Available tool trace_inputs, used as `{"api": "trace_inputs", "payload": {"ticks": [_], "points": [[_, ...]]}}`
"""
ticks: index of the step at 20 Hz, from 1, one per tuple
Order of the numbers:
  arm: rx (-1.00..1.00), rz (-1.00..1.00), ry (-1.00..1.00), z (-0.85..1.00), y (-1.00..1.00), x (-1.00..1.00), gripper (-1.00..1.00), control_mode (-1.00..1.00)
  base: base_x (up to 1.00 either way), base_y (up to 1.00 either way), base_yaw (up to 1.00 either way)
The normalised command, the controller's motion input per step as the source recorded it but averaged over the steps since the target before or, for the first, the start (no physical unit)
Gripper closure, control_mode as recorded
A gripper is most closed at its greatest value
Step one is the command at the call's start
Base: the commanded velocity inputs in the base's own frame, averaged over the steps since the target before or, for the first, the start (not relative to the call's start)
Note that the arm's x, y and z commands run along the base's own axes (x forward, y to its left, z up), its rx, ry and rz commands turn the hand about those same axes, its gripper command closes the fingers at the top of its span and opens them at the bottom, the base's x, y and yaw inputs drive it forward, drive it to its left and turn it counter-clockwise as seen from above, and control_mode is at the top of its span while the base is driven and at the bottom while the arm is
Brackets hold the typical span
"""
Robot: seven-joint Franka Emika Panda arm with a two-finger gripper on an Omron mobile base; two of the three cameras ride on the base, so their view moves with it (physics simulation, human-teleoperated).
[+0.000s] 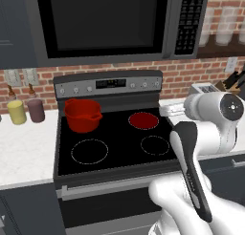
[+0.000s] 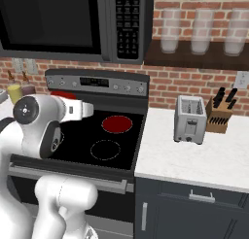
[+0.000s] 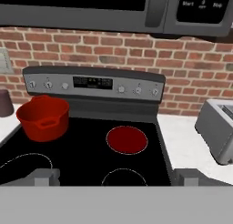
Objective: Turn off the rear right burner of the stove.
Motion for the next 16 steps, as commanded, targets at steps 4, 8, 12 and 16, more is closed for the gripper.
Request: {"api": "trace_inputs", "payload": {"ticks": [4, 8, 12, 16], "points": [[-0.04, 0.0, -0.32, -0.05, 0.0, 0.0, -1.0, -1.0, 0.0, 0.0, 0.0], [-0.02, 0.0, -0.22, -0.2, 0.0, 0.13, -1.0, -1.0, 0.0, 0.0, 0.0], [-0.01, 0.0, -0.17, -0.28, 0.0, 0.26, -1.0, -1.0, 0.0, 0.0, 0.0], [0.0, 0.0, -0.05, -0.27, 0.0, 0.4, -1.0, -1.0, 0.0, 0.0, 0.0]]}}
